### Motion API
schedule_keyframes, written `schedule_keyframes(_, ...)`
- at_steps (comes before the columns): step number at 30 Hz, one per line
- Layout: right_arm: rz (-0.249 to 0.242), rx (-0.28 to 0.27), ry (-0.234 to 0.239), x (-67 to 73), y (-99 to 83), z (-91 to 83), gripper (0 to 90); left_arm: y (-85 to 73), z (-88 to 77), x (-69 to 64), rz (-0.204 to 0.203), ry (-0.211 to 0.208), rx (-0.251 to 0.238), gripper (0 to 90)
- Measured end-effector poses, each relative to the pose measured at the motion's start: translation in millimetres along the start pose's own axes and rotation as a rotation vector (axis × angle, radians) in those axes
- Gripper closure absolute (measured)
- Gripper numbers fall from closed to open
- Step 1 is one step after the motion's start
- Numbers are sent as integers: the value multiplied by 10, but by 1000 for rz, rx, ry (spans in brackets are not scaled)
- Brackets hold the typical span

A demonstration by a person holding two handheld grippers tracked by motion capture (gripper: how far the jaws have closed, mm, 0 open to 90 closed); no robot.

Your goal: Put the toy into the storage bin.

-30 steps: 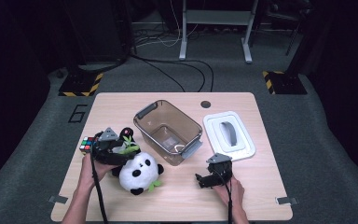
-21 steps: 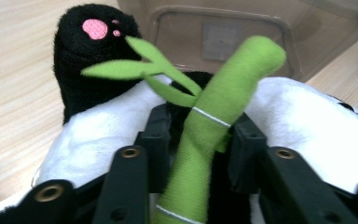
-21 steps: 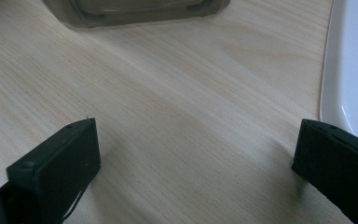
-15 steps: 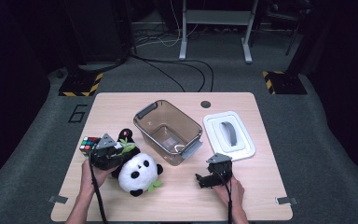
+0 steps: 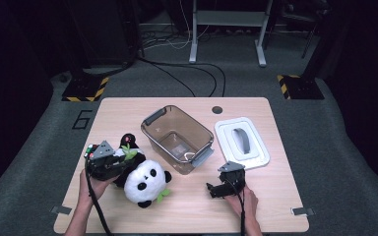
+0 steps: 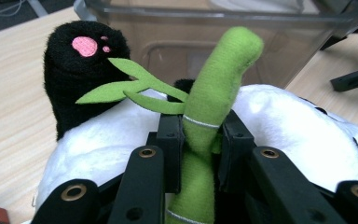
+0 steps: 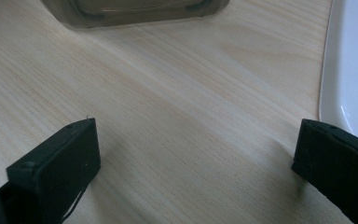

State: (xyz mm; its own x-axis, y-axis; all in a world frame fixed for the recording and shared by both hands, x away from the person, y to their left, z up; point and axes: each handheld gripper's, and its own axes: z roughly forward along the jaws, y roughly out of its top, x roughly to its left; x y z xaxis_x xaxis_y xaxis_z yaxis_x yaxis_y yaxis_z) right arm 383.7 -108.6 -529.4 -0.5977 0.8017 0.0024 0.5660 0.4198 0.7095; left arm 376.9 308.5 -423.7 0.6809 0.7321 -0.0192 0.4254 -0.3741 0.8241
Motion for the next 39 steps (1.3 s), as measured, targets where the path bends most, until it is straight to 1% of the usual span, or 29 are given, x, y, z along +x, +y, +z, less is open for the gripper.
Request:
schedule_keyframes(1, -5, 1, 0, -3, -1, -1, 0, 9, -15, -3, 1, -3, -4, 743)
schedule_keyframes(2, 7, 0, -1, 5, 1, 0, 0, 20, -32, -4, 8, -7, -3, 744)
schedule_keyframes(3, -1, 0, 0, -1, 0, 0, 0, 25, -40, -14, 3, -7, -8, 744)
schedule_keyframes(4, -6, 1, 1, -4, -1, -1, 0, 37, -59, -19, 9, -8, -13, 745)
schedule_keyframes(5, 2, -1, -1, 1, 2, 1, 0, 49, -73, -21, 8, -15, -11, 745)
schedule_keyframes(7, 6, -2, -2, 3, 2, 2, 0, 63, -94, -27, 14, -11, -17, 745)
schedule_keyframes(9, -6, -2, -1, -5, 0, 2, 0, 83, -126, -28, 17, -14, -21, 745)
schedule_keyframes(10, 8, -2, -3, 4, 2, 2, 0, 96, -152, -29, 20, -14, -25, 745)
schedule_keyframes(12, -2, -1, -2, -2, 0, 1, 0, 115, -190, -26, 19, -21, -32, 746)
schedule_keyframes(13, 2, -1, -1, 0, 1, 1, 0, 127, -209, -22, 21, -24, -32, 746)
schedule_keyframes(14, -3, -1, -2, -3, 0, 1, 0, 138, -218, -23, 19, -21, -41, 746)
schedule_keyframes(15, 7, -2, -2, 4, 2, 2, 0, 154, -238, -18, 22, -22, -39, 747)
schedule_keyframes(16, -2, -2, -2, -3, 0, 2, 0, 172, -260, -15, 23, -23, -42, 747)
schedule_keyframes(17, 8, -2, -3, 5, 2, 2, 0, 184, -275, -14, 25, -22, -43, 747)
schedule_keyframes(20, 6, -2, -2, 3, 2, 2, 0, 216, -312, -9, 27, -22, -53, 747)
schedule_keyframes(22, 9, -2, -3, 5, 2, 3, 0, 266, -367, 2, 28, -23, -68, 748)
schedule_keyframes(23, 6, -1, -1, 3, 2, 1, 0, 287, -391, 8, 32, -28, -63, 748)
schedule_keyframes(26, 0, -2, -2, -1, 0, 2, 0, 325, -427, 11, 35, -27, -73, 749)
schedule_keyframes(27, 6, -1, -1, 3, 2, 1, 0, 366, -466, 16, 38, -27, -83, 749)
schedule_keyframes(28, 0, -2, -2, -1, 0, 2, 0, 387, -486, 18, 39, -27, -87, 749)
schedule_keyframes(29, 9, -2, -3, 5, 2, 2, 0, 408, -509, 20, 40, -27, -91, 749)
schedule_keyframes(33, 10, -3, -4, 5, 2, 2, 0, 495, -585, 30, 46, -25, -112, 749)
schedule_keyframes(35, 3, -4, -2, 0, 2, 4, 0, 550, -620, 37, 52, -22, -120, 749)
schedule_keyframes(36, 10, -2, -3, 5, 2, 2, 0, 587, -634, 38, 55, -21, -125, 750)
schedule_keyframes(39, 10, -3, -4, 4, 2, 3, 0, 680, -667, 36, 70, -20, -128, 750)
